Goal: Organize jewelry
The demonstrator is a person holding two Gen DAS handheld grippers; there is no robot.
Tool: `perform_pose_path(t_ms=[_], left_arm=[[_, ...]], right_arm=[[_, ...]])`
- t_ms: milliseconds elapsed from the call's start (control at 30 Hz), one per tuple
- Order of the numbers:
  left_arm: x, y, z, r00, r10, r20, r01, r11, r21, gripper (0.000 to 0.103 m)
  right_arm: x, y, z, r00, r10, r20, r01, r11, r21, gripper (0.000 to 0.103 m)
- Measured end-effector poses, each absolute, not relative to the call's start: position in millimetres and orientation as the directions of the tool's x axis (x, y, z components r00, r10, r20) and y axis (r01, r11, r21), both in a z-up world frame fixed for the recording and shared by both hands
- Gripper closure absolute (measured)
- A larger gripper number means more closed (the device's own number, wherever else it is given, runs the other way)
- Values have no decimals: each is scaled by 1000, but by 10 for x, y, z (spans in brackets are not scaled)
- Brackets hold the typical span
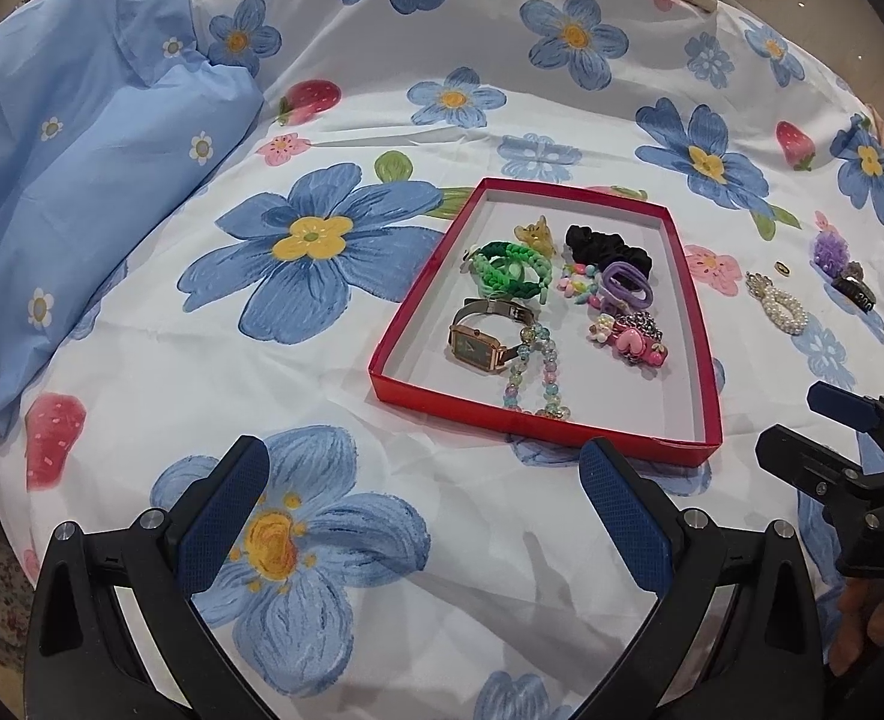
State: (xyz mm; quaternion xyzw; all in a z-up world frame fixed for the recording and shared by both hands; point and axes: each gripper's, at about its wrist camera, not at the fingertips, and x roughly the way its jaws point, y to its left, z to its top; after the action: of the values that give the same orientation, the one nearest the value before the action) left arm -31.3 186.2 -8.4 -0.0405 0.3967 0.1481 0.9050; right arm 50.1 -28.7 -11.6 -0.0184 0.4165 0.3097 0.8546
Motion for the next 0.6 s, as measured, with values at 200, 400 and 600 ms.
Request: perform_pose_path(t_ms=[200, 400, 600], left_arm=[[-320, 1842, -73, 643, 235, -729, -298, 954, 45, 0], [-309, 1858, -90, 634, 246, -734, -311, 949, 50, 0], [-304, 1865, -91, 631, 254, -733, -311, 948, 60, 0]], right_arm=[[499, -300, -108, 465, 516, -719, -548, 806, 224, 0], [496, -311, -105, 466, 515, -720, -546, 807, 224, 0], [497, -315, -105, 465, 516, -720, -547, 806, 224, 0]])
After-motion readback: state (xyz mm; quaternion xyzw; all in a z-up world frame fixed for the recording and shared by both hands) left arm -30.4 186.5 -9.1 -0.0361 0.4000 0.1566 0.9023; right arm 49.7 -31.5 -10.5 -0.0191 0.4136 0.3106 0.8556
